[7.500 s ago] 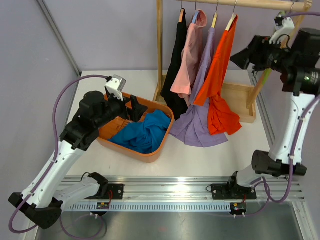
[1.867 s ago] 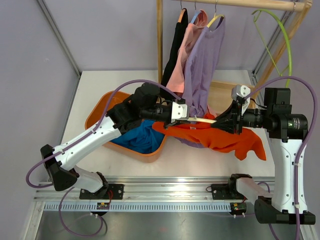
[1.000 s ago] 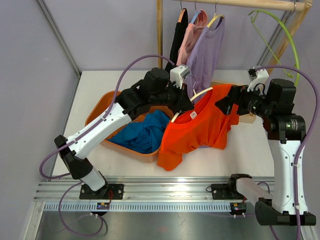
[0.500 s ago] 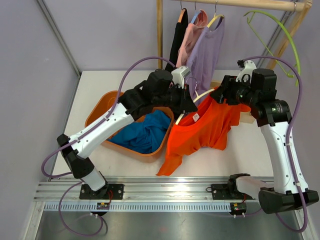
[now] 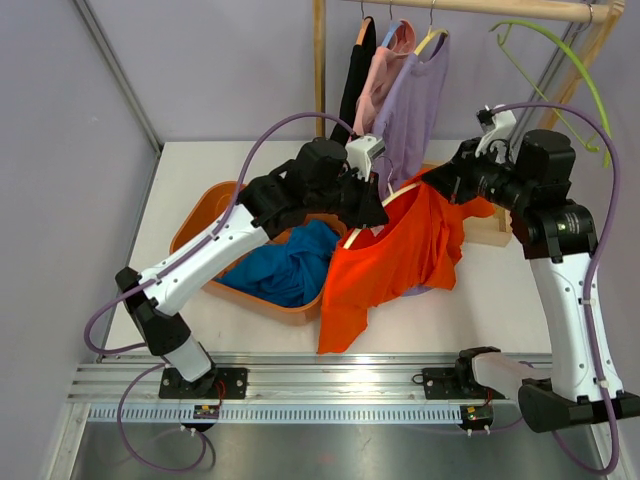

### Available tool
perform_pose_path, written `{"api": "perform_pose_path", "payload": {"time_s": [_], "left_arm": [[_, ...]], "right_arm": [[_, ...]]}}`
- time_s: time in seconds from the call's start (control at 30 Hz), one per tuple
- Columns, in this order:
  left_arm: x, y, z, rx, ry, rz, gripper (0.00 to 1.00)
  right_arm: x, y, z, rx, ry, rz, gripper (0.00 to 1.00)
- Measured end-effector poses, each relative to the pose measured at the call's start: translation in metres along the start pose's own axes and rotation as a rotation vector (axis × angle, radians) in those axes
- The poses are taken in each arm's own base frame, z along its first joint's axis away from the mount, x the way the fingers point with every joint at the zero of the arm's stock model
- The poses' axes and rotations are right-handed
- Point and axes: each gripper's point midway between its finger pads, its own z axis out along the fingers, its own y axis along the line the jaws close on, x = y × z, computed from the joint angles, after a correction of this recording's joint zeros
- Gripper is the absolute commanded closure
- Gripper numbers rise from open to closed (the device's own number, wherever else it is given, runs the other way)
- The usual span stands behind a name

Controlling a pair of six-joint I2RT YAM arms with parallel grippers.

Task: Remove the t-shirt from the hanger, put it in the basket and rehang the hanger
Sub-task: Remove the tshirt from the hanger

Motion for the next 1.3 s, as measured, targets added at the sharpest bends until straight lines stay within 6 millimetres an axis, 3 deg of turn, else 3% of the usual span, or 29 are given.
{"api": "perform_pose_path", "payload": {"time_s": [0.27,0.37,0.5,0.6,0.67,0.73,1.03,1.17,1.3], "left_arm": [[-0.014,-0.002,-0.003,0.013,-0.011,0.180,1.00],[-0.020,-0.006,-0.007,0.038,-0.040,0.245,1.00],[-0.018,-0.008,-0.017,0.056,-0.055,0.310,1.00],[-0.015,-0.007,-0.020,0.073,-0.060,0.328,1.00],[-0.011,-0.007,-0.020,0.092,-0.053,0.338,1.00],[-0.008,-0.007,-0.019,0.112,-0.042,0.357,1.00],[0.008,-0.003,-0.021,0.205,0.015,0.542,1.00],[0.023,0.001,-0.019,0.252,0.055,0.637,1.00],[0.028,0.002,-0.022,0.273,0.071,0.718,1.00]], "right_arm": [[-0.069,0.080,-0.037,-0.346,-0.212,-0.176,1.00],[-0.062,0.089,-0.037,-0.427,-0.174,-0.204,1.00],[-0.025,0.083,-0.027,-0.485,-0.054,-0.231,0.97],[0.004,0.075,-0.022,-0.498,0.042,-0.244,0.73],[0.018,0.072,-0.024,-0.502,0.095,-0.261,0.29],[0.023,0.070,-0.027,-0.511,0.129,-0.311,0.10],[-0.017,0.080,-0.054,-0.530,-0.015,-0.806,0.01],[-0.006,0.072,-0.048,-0.550,-0.005,-0.901,0.02],[0.015,0.062,-0.030,-0.594,0.056,-0.886,0.06]]}}
